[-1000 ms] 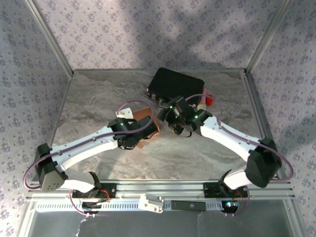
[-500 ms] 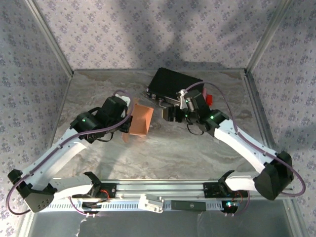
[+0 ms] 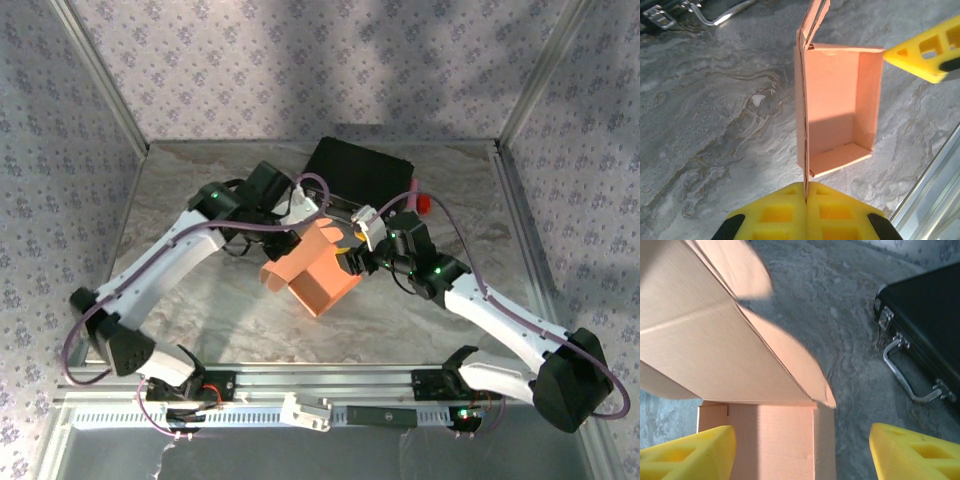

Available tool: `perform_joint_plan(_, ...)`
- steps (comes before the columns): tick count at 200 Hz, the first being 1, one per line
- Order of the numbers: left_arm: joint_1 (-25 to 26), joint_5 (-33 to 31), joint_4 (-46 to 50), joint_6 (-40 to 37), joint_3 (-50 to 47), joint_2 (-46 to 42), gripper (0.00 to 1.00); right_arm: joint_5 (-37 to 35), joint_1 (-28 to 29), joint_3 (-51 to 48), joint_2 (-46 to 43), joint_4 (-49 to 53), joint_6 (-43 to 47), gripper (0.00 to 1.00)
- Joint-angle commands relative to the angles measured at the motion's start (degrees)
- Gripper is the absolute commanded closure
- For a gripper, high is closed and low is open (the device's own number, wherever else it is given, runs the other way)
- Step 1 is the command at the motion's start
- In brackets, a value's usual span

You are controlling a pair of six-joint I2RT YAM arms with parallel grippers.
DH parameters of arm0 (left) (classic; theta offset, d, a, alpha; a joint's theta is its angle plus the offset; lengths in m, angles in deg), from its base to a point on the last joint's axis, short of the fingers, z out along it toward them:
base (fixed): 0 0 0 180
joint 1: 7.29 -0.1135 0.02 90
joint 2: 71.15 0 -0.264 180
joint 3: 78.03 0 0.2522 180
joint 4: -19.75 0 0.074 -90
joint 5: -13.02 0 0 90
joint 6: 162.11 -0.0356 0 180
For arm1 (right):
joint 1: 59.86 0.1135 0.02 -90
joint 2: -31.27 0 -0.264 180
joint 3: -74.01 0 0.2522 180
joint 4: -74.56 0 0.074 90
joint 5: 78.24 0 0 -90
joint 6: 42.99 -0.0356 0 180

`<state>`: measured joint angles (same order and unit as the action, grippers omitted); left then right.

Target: Fold the paper box

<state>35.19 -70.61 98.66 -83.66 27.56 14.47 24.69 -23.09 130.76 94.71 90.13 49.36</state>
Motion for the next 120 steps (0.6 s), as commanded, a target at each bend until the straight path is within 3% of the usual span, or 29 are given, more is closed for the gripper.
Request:
perform_joint_plan(1,-0.2,-0.7,8.1,-6.2,5.2,3.8,1.00,-0.3,0.1,0.5,1.5,-1.5,4.7,0.27)
perform_joint_plan(16,0.5,-2.4,9.9,-8.1,7.2,6.3,1.00,-1.4,-0.2,0.8,2.9,-1.2,4.8,0.27)
perform_joint_plan(54,0.6,-4.0,11.2,-14.4,8.4,8.6,1.00,3.7,-2.5,0.6,4.7,-3.6,4.7,0.26)
perform_joint_plan(120,0.8,-7.4,13.8,-23.0,12.5,11.8,1.00,11.5,-1.9,10.8,12.9,8.9,10.9,0.30)
